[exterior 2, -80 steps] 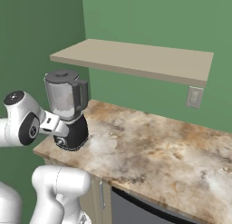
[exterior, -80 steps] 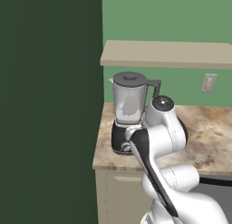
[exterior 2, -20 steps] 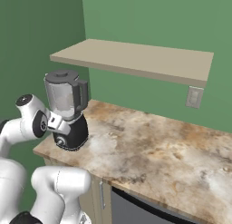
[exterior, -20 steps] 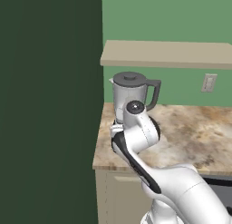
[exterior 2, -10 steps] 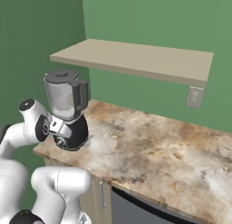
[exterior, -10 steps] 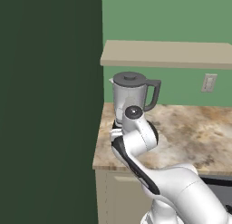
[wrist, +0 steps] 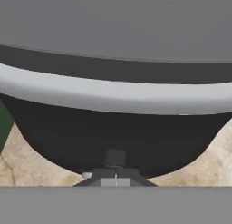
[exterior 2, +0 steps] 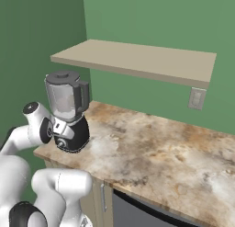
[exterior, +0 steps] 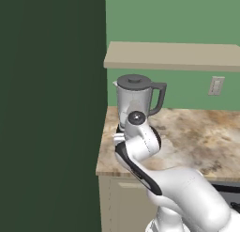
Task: Grab the onion and lemon from the fridge, place them in the blender, close the lid, and turn on the blender to create a marinade.
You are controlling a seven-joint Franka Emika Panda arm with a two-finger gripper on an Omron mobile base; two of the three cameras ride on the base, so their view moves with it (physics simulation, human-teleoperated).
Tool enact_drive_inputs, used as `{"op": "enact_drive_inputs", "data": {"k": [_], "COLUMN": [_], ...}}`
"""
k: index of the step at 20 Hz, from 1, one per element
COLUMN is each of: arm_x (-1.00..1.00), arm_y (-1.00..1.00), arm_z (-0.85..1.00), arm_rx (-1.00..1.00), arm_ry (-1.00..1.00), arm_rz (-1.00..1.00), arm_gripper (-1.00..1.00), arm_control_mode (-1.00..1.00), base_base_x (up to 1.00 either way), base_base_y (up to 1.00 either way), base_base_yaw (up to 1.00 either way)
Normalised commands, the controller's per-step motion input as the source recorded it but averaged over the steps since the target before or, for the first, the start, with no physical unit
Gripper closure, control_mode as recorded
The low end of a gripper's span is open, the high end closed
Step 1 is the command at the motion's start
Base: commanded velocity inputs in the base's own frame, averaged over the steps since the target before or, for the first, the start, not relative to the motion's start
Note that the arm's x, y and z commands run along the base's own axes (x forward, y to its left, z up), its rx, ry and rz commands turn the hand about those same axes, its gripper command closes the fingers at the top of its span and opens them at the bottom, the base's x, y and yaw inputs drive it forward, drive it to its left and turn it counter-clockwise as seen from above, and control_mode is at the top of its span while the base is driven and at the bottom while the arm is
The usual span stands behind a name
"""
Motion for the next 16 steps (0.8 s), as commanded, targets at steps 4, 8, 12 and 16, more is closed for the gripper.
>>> {"op": "enact_drive_inputs", "data": {"k": [4,8,12,16], "arm_x": [0.24,0.17,0.11,0.11], "arm_y": [0.17,0.10,0.00,0.00], "arm_z": [0.00,-0.04,-0.09,-0.16], "arm_rx": [0.00,0.00,0.00,0.00], "arm_ry": [0.00,0.00,0.00,0.00], "arm_rz": [0.00,0.00,0.00,0.00], "arm_gripper": [1.00,1.00,1.00,1.00], "arm_control_mode": [-1.00,-1.00,-1.00,-1.00], "base_base_x": [0.00,0.00,0.00,0.00], "base_base_y": [0.00,0.00,0.00,0.00], "base_base_yaw": [0.00,0.00,0.00,0.00]}}
